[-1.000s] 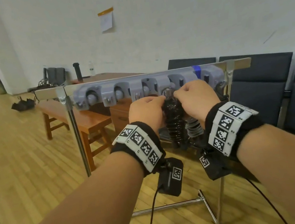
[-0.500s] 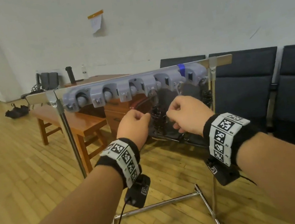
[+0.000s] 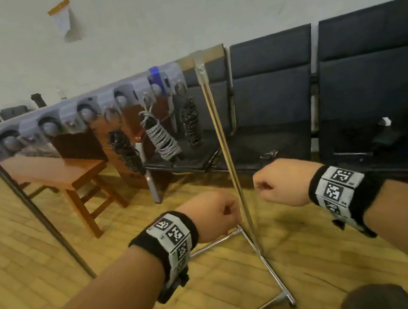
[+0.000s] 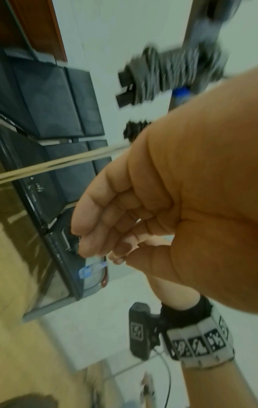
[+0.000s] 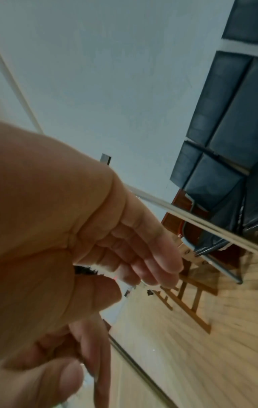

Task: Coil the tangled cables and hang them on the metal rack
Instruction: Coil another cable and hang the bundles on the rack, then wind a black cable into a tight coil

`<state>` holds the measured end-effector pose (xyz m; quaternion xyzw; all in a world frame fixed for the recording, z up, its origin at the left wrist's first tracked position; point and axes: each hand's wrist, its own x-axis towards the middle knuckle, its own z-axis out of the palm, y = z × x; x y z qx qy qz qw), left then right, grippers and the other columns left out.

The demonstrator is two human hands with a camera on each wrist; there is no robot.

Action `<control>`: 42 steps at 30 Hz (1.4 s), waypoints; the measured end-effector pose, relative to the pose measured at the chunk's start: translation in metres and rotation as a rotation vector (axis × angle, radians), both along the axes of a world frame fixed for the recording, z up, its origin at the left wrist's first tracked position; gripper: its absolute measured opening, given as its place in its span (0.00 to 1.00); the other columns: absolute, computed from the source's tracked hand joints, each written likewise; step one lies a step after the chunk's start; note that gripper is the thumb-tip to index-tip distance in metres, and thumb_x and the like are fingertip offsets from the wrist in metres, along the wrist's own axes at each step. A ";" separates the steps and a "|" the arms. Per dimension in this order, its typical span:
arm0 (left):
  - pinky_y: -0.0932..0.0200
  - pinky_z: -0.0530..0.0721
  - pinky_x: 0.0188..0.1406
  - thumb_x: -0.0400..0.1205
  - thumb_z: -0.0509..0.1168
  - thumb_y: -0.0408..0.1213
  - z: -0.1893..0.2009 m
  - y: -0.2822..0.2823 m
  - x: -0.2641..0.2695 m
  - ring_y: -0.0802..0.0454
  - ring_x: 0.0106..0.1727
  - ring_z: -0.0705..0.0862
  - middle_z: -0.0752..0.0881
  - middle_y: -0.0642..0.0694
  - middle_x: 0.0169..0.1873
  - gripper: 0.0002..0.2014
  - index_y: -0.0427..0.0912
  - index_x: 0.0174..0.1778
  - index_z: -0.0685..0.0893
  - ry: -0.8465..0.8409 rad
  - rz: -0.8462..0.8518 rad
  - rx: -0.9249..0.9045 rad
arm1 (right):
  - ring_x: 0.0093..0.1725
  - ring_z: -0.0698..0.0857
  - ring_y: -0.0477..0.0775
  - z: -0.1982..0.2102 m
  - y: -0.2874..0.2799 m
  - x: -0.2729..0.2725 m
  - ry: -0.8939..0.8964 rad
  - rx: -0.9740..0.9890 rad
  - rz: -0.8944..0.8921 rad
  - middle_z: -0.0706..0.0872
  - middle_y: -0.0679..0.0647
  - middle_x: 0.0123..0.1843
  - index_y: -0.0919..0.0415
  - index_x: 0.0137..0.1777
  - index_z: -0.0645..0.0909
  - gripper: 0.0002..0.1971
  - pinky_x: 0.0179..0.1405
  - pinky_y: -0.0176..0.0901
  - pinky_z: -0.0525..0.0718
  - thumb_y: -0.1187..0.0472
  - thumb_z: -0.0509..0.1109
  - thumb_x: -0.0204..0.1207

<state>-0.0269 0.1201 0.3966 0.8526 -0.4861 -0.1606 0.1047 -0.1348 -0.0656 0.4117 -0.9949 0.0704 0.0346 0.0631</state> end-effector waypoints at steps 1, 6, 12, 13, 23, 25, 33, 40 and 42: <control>0.62 0.81 0.37 0.89 0.66 0.46 -0.009 -0.013 -0.006 0.56 0.45 0.87 0.89 0.55 0.44 0.06 0.55 0.48 0.86 -0.027 -0.049 0.043 | 0.45 0.82 0.48 -0.010 -0.011 -0.008 0.030 -0.018 -0.012 0.83 0.44 0.44 0.50 0.51 0.83 0.09 0.37 0.39 0.72 0.52 0.62 0.87; 0.54 0.80 0.41 0.90 0.63 0.45 -0.069 -0.085 -0.015 0.50 0.49 0.84 0.88 0.51 0.50 0.07 0.50 0.53 0.85 -0.043 -0.224 0.214 | 0.52 0.84 0.53 -0.064 -0.079 -0.041 0.172 0.003 -0.121 0.87 0.47 0.52 0.51 0.56 0.84 0.10 0.52 0.48 0.83 0.51 0.62 0.87; 0.53 0.81 0.48 0.90 0.63 0.50 -0.172 -0.179 -0.015 0.52 0.52 0.83 0.86 0.56 0.51 0.03 0.61 0.51 0.79 0.039 -0.364 0.331 | 0.56 0.85 0.56 -0.156 -0.171 -0.071 0.367 0.107 -0.310 0.88 0.51 0.58 0.53 0.61 0.85 0.11 0.58 0.52 0.85 0.54 0.62 0.88; 0.54 0.81 0.47 0.90 0.63 0.50 -0.194 -0.192 -0.015 0.52 0.51 0.83 0.86 0.56 0.52 0.03 0.61 0.51 0.79 0.066 -0.378 0.358 | 0.56 0.85 0.56 -0.174 -0.185 -0.074 0.404 0.116 -0.337 0.88 0.51 0.57 0.52 0.60 0.85 0.11 0.59 0.53 0.85 0.54 0.62 0.88; 0.51 0.79 0.49 0.91 0.61 0.47 -0.419 -0.256 -0.036 0.48 0.53 0.82 0.85 0.52 0.53 0.03 0.57 0.52 0.78 0.250 -0.480 0.579 | 0.55 0.87 0.59 -0.374 -0.244 -0.081 0.712 0.272 -0.358 0.89 0.55 0.58 0.57 0.59 0.87 0.16 0.51 0.50 0.84 0.52 0.58 0.89; 0.52 0.78 0.49 0.91 0.61 0.45 -0.462 -0.255 -0.045 0.48 0.53 0.81 0.86 0.50 0.56 0.03 0.55 0.54 0.79 0.288 -0.516 0.662 | 0.58 0.86 0.61 -0.409 -0.239 -0.085 0.766 0.320 -0.340 0.89 0.56 0.59 0.59 0.61 0.87 0.17 0.58 0.54 0.86 0.52 0.58 0.90; 0.57 0.75 0.60 0.91 0.66 0.46 -0.582 -0.238 -0.072 0.43 0.74 0.79 0.75 0.44 0.77 0.19 0.53 0.80 0.82 0.372 -0.637 0.967 | 0.50 0.85 0.56 -0.504 -0.199 -0.106 0.991 0.489 -0.217 0.87 0.54 0.53 0.58 0.58 0.84 0.15 0.48 0.47 0.83 0.52 0.57 0.91; 0.57 0.80 0.55 0.89 0.69 0.41 -0.588 -0.242 -0.056 0.52 0.59 0.83 0.87 0.49 0.61 0.07 0.49 0.60 0.89 0.514 -0.382 0.845 | 0.57 0.86 0.58 -0.513 -0.184 -0.090 1.032 0.538 -0.185 0.89 0.55 0.59 0.57 0.63 0.87 0.18 0.48 0.44 0.83 0.50 0.58 0.90; 0.59 0.79 0.49 0.87 0.71 0.42 -0.571 -0.248 -0.045 0.57 0.51 0.81 0.85 0.55 0.53 0.04 0.57 0.49 0.85 0.571 -0.312 0.752 | 0.58 0.85 0.56 -0.508 -0.185 -0.081 0.992 0.538 -0.217 0.88 0.53 0.62 0.55 0.68 0.83 0.17 0.53 0.46 0.84 0.49 0.60 0.90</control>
